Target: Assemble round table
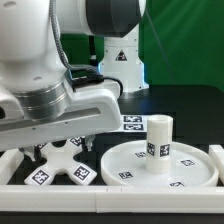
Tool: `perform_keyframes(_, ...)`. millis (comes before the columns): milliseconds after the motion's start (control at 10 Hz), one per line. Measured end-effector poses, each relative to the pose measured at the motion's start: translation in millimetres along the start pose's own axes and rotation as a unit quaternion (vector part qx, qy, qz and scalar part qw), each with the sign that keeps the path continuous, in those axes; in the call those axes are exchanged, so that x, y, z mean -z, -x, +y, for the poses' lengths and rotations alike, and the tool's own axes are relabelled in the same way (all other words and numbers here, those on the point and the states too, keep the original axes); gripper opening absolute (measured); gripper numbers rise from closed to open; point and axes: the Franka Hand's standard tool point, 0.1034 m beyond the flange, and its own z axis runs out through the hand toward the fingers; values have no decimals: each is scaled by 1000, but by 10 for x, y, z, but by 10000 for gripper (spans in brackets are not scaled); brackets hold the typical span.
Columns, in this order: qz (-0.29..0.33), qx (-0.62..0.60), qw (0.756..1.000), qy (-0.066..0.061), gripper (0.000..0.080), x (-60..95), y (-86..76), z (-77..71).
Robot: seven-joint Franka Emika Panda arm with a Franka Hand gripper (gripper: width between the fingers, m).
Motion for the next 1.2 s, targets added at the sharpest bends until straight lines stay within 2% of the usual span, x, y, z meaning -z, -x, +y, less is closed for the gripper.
perform_keyframes(200, 0, 5, 1000, 0, 649, -86, 19, 32)
perform_keyframes(600, 0, 5, 1000, 1, 649, -116, 8, 29)
perform_keyframes(800, 2, 7, 1000, 3, 649, -340, 24, -9)
perform_keyframes(900, 1, 7, 1000, 3, 649, -375, 27, -8)
perform_keyframes(1200, 2, 7, 1000, 4, 649, -366, 20, -7)
